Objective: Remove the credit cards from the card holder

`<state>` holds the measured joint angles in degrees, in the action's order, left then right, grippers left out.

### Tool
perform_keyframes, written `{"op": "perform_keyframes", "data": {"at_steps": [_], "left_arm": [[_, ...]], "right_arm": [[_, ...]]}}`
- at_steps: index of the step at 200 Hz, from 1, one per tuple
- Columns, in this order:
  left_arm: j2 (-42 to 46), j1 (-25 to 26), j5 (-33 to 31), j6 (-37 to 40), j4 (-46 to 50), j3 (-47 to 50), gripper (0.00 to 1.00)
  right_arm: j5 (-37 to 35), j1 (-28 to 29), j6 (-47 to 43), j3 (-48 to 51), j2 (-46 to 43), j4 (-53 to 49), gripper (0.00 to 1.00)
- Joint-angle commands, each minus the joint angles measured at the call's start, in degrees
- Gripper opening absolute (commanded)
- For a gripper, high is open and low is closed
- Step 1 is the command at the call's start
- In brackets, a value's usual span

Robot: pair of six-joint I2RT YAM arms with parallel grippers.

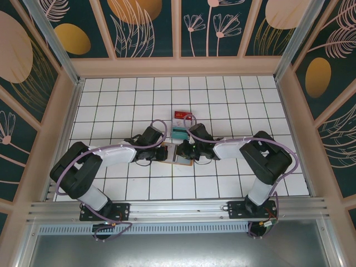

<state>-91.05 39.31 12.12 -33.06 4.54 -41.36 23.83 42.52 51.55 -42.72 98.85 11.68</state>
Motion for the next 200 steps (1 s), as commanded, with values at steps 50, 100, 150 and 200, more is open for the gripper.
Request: {"op": "perform_keyframes", "data": {"at_steps": [50, 100, 150, 200], "left_arm": [[-2.12, -0.02, 0.2, -0.05, 1.92, 0.06, 0.06], [-2.82, -0.02, -1.81, -0.27, 3.35, -0.03, 0.0], [-3.17, 0.02, -2.45, -0.34, 3.91, -0.12, 0.0], [-3.17, -0.05, -2.47, -0.23, 4.08, -0.14, 0.0]], "right_arm": [[1.05, 0.57, -0.31, -1.59, 0.83, 1.15, 0.05], [0.16, -0.71, -0.22, 1.66, -1.48, 0.8, 0.0], [-0.19, -1.65, -0.32, 3.61, -3.31, 0.14, 0.0], [-0.46, -2.0, -0.35, 4.46, -4.1, -0.03, 0.0]]}}
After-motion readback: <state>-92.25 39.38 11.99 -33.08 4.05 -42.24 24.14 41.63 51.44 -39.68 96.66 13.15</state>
